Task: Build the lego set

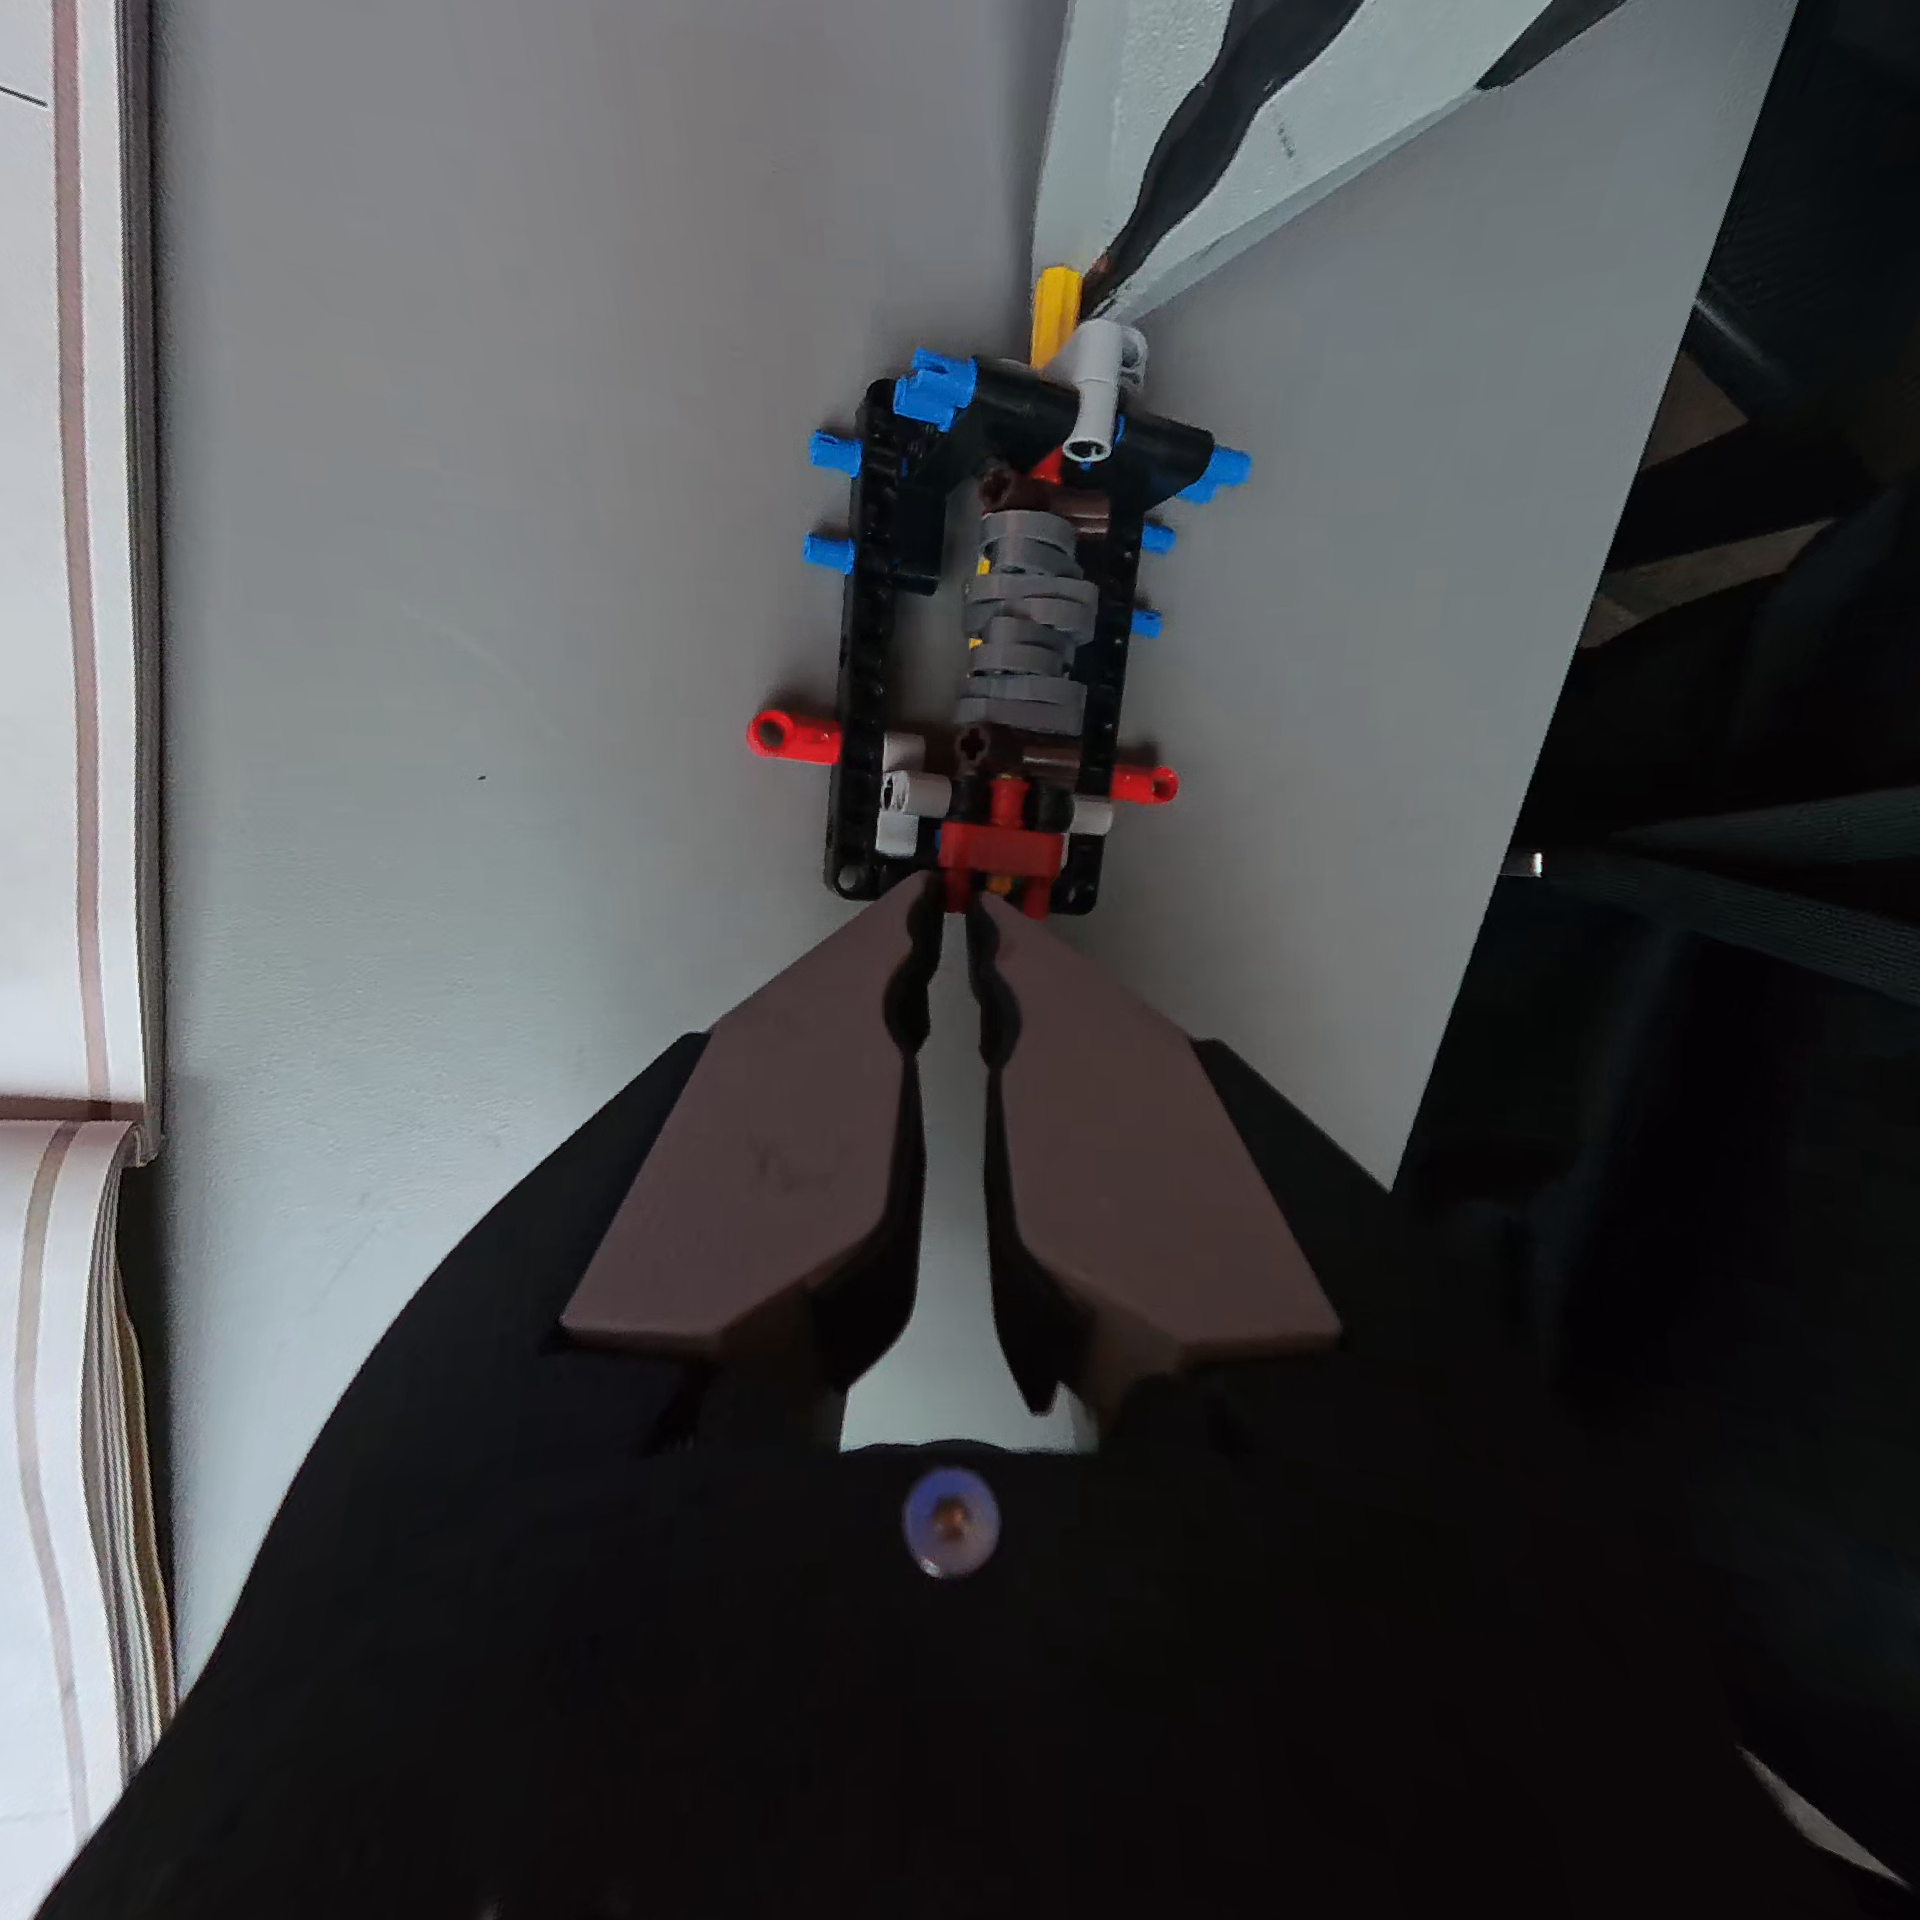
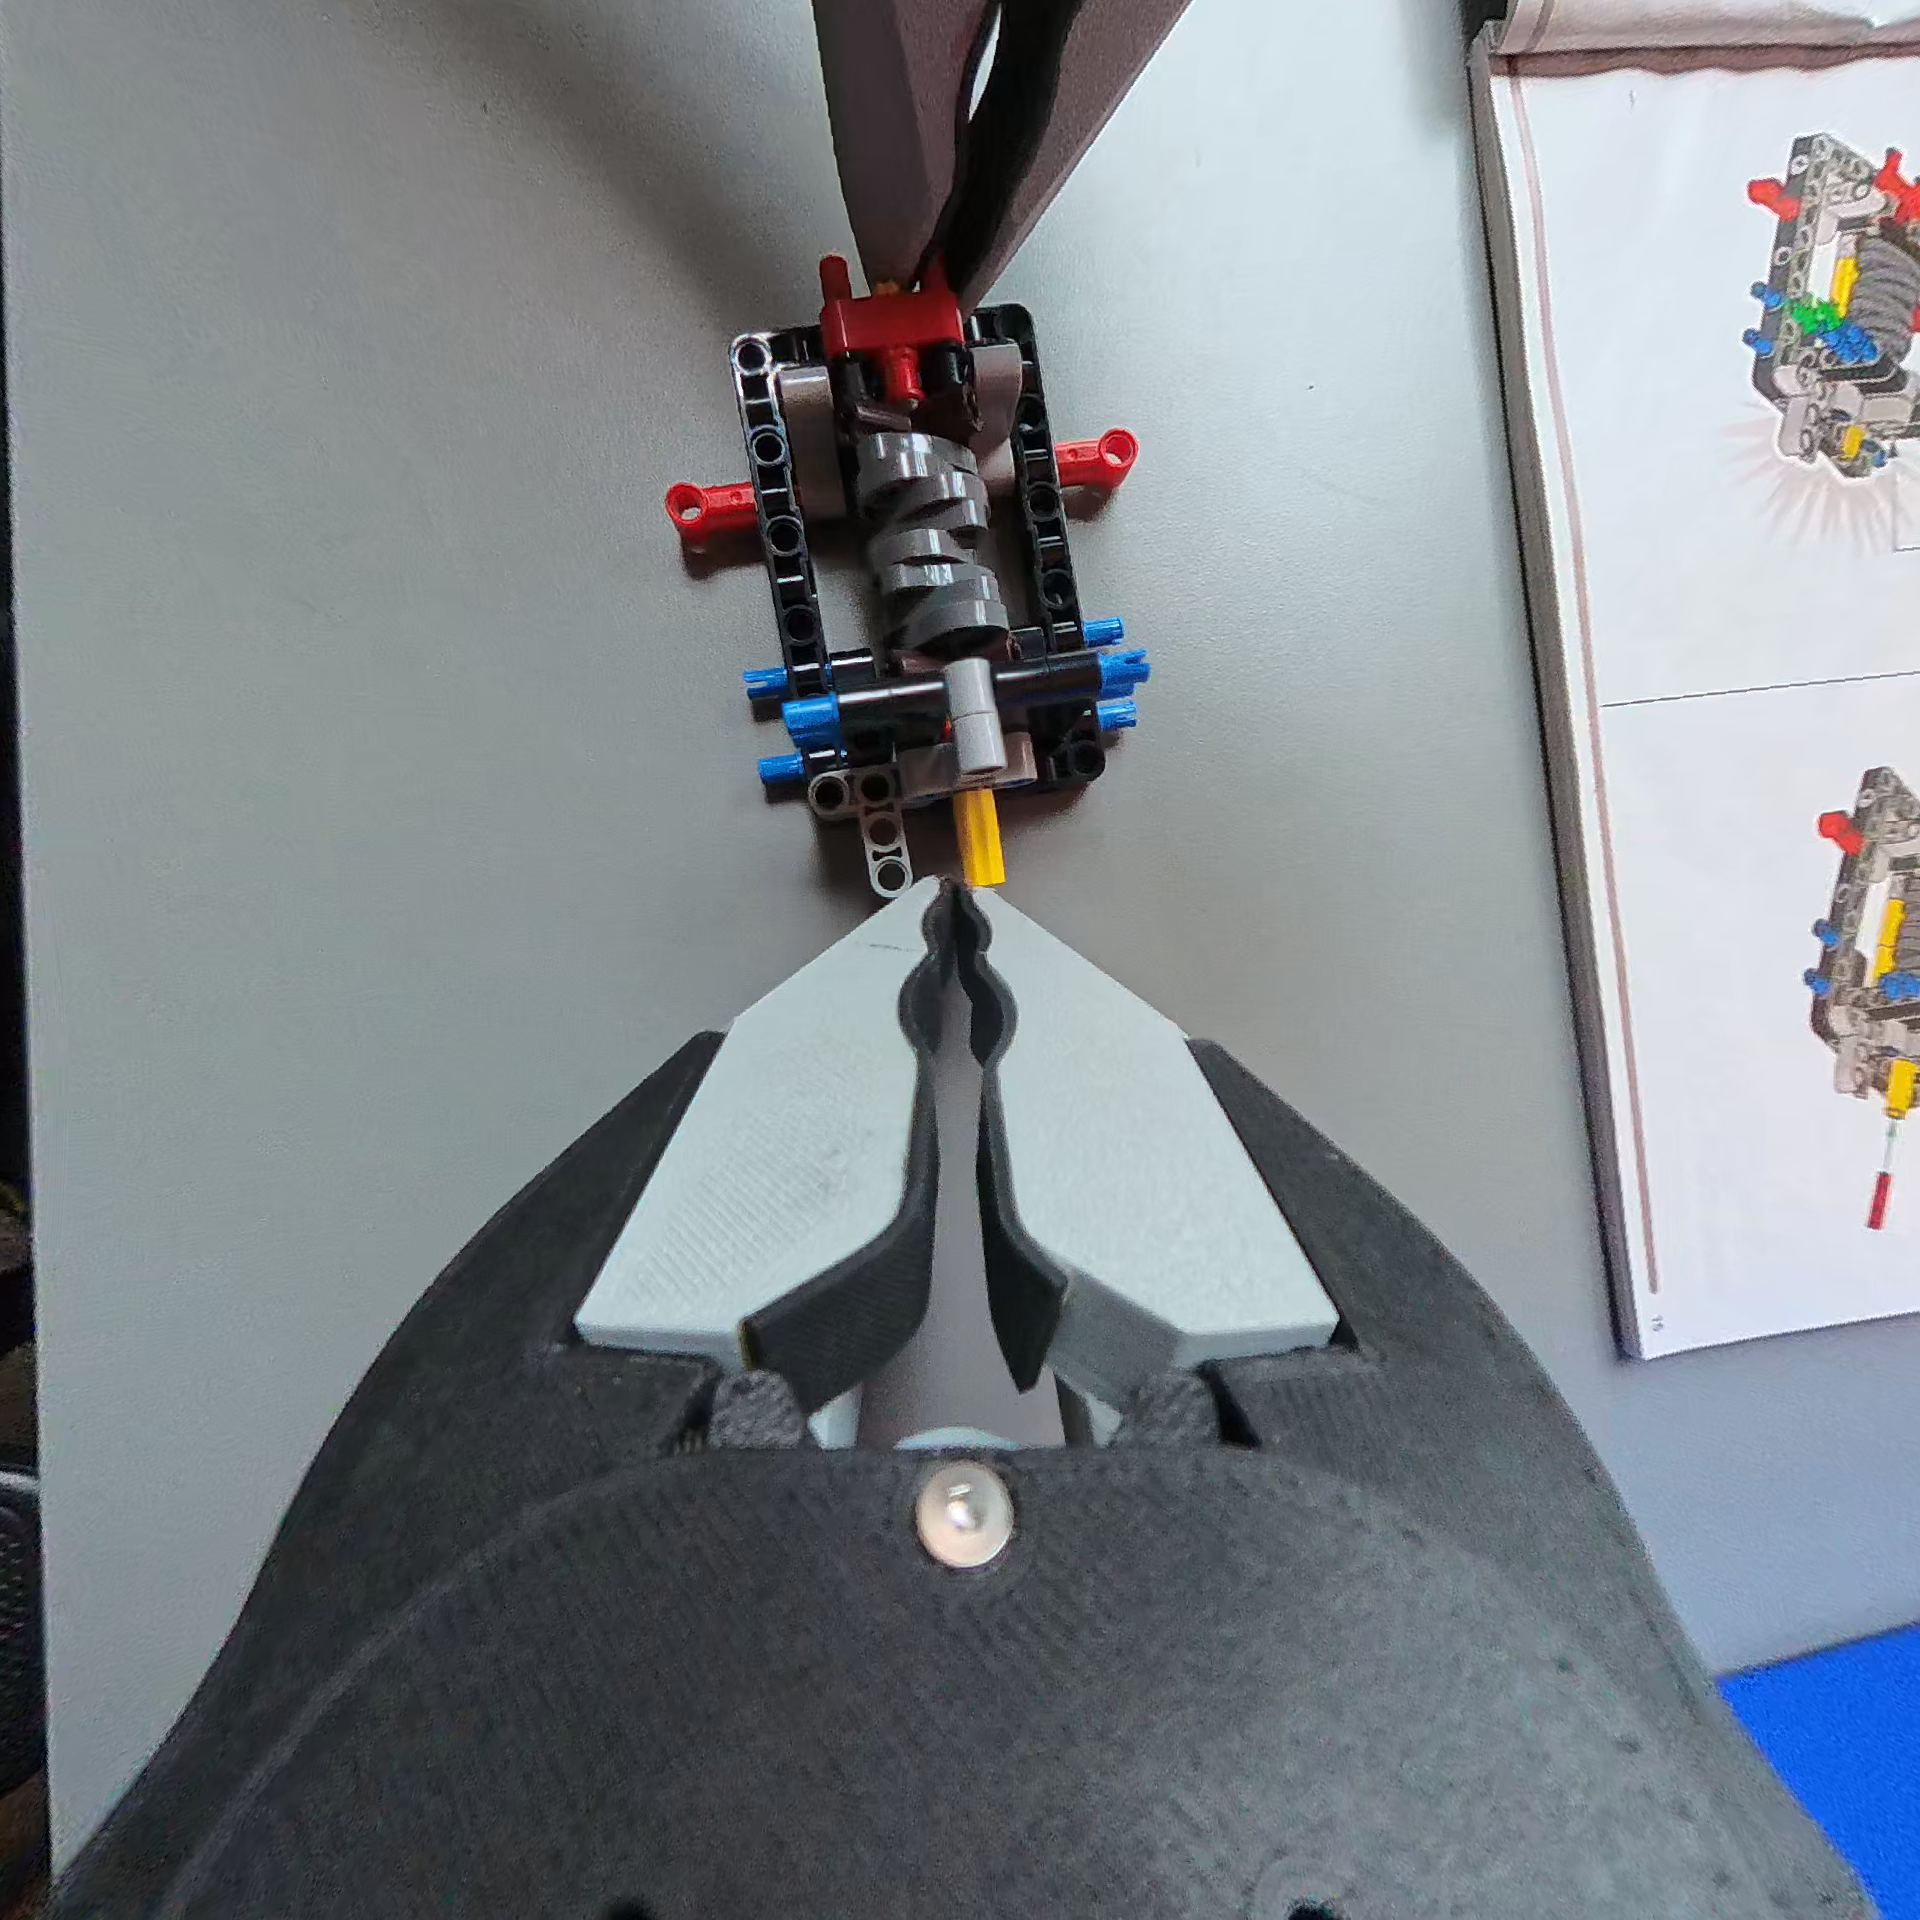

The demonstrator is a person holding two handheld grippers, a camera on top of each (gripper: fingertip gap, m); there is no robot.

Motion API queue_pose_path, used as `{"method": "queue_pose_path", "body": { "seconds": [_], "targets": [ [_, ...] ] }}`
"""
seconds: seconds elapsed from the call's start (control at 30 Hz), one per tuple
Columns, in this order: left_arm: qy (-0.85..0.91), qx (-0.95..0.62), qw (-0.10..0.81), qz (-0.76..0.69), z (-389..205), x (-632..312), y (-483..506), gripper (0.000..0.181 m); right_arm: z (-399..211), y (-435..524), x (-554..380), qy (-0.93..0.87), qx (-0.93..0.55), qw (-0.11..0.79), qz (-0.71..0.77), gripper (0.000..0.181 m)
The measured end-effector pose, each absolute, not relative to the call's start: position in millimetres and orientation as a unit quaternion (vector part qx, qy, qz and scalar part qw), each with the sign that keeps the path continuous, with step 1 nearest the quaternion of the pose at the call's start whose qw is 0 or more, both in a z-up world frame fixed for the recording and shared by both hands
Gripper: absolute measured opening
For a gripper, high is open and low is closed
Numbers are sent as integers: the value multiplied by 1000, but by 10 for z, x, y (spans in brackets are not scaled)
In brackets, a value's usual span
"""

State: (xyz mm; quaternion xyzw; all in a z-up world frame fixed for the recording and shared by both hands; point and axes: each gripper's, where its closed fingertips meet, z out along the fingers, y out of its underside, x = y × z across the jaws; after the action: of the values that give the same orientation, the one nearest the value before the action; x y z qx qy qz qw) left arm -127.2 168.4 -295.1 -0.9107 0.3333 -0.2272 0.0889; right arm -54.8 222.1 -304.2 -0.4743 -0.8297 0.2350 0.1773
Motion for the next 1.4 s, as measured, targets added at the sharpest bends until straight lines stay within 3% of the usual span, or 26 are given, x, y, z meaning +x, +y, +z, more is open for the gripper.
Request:
{"method": "queue_pose_path", "body": {
  "seconds": [0.4,0.5,0.7,1.4],
  "targets": [
    [328,-912,90,-230,-2946,-1312,1709,2,-3014,2311,-532,-845,-429,251,199,0],
    [330,-911,87,-231,-2946,-1313,1701,2,-3015,2368,-523,-831,-451,243,216,12],
    [330,-908,85,-244,-2946,-1278,1713,2,-3021,2423,-628,-831,-449,262,201,0],
    [342,-907,75,-234,-2952,-1259,1731,1,-2970,2431,-664,-850,-391,313,160,0]
  ]
}}
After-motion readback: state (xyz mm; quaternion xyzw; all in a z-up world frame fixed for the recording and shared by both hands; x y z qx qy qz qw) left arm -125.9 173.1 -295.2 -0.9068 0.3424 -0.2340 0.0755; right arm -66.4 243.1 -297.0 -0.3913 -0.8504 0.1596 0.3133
